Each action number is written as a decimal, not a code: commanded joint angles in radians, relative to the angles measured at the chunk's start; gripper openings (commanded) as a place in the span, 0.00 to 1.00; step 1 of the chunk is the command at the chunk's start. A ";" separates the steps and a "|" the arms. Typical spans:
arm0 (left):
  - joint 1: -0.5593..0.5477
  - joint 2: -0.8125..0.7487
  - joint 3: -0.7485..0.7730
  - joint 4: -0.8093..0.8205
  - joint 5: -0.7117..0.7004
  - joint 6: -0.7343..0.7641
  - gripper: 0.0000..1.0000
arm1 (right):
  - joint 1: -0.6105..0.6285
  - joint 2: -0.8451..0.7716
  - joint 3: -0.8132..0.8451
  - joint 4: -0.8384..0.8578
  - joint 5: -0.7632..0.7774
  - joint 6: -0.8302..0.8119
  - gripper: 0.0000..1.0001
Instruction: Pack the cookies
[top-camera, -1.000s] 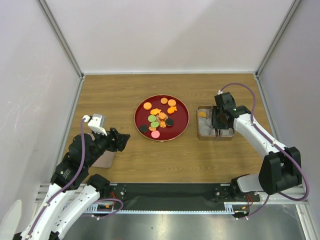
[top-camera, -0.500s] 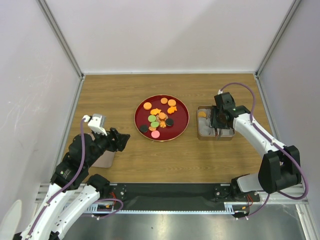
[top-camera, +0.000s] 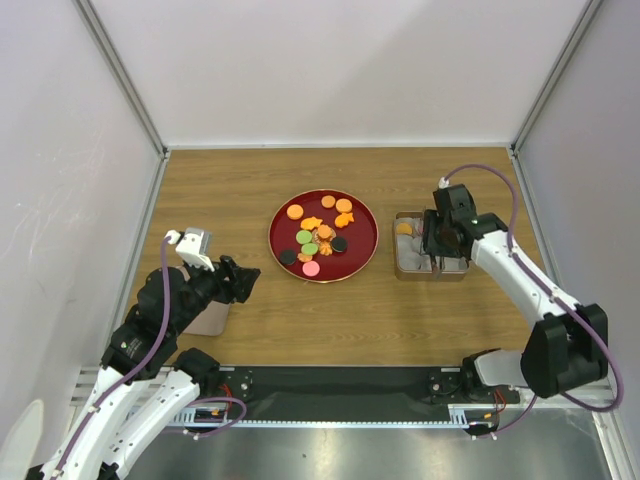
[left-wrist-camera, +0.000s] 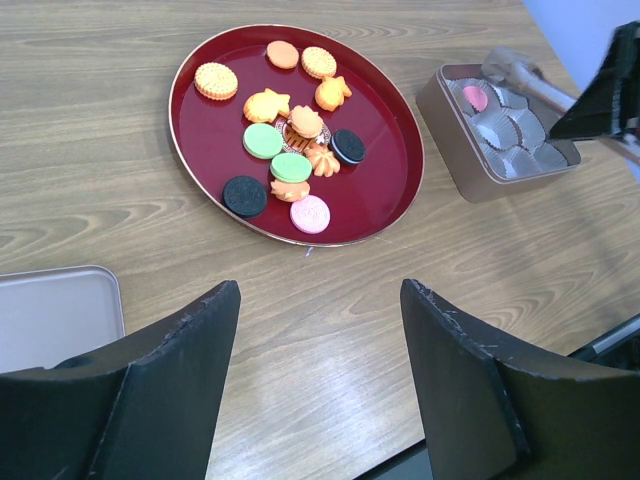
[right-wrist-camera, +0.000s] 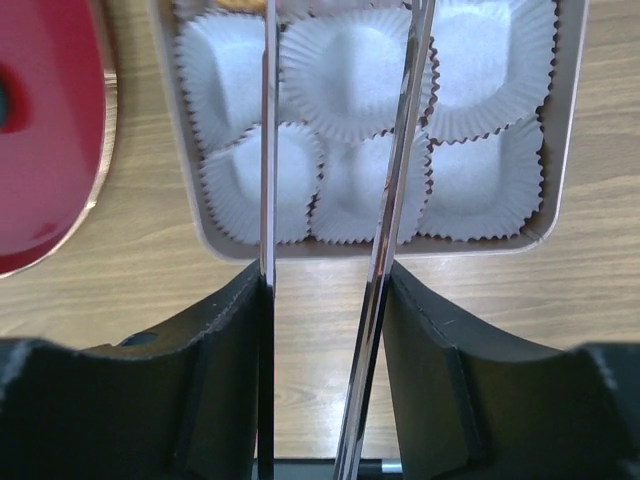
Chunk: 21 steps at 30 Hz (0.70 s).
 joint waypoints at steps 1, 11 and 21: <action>-0.004 0.002 0.004 0.035 -0.008 0.023 0.72 | 0.021 -0.098 0.079 -0.027 -0.037 -0.002 0.49; -0.004 0.008 0.004 0.035 -0.010 0.023 0.72 | 0.363 -0.019 0.125 0.011 -0.089 0.060 0.52; -0.004 0.009 0.004 0.035 -0.013 0.021 0.72 | 0.469 0.158 0.139 0.095 -0.111 0.084 0.55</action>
